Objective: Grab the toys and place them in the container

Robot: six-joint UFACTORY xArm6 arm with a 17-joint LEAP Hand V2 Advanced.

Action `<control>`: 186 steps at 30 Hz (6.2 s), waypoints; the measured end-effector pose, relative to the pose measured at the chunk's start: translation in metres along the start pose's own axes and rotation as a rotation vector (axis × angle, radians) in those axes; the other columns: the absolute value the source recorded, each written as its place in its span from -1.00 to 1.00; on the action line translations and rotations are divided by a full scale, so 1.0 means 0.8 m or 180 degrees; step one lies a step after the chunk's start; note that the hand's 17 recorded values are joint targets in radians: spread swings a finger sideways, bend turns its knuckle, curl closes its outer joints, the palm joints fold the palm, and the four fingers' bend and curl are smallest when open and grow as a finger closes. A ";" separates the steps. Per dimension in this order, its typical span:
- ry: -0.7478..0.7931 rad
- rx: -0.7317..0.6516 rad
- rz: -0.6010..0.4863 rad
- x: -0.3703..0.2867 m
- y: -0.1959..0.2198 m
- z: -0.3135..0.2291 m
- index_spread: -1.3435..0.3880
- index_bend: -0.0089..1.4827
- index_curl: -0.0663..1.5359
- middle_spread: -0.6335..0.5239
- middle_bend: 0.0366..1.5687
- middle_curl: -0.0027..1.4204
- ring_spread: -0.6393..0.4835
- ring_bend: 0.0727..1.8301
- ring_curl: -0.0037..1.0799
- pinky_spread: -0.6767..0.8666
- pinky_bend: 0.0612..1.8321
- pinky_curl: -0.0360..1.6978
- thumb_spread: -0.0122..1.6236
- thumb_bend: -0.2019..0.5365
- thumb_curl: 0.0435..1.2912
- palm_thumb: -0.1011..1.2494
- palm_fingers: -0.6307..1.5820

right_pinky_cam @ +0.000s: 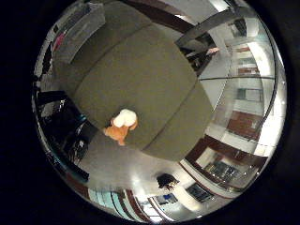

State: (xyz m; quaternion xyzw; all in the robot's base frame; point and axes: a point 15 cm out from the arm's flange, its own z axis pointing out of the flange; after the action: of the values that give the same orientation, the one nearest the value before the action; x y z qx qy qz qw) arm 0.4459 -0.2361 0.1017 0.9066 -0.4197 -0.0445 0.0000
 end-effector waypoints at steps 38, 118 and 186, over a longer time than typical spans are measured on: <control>-0.0024 -0.0128 0.0276 0.055 0.124 0.217 0.08 -0.76 -0.56 0.12 -0.80 -0.56 0.31 -0.76 -0.49 0.23 -0.54 -0.75 0.24 -0.52 -0.61 -0.11 -0.43; 0.0550 0.0023 0.0541 0.146 0.145 0.079 0.27 0.51 0.17 -0.17 0.64 0.17 -0.32 0.39 0.54 -0.37 0.48 0.05 0.29 -0.51 -0.41 0.40 0.56; 0.0951 0.0697 -0.1285 -0.357 -0.286 -0.226 0.29 0.58 0.09 -0.15 0.69 0.09 -0.32 0.35 0.66 -0.39 0.40 0.22 0.29 -0.51 -0.36 0.46 0.57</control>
State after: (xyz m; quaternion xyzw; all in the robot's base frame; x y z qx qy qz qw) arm 0.4508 0.1227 0.2962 0.9630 -0.2282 0.1363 -0.0449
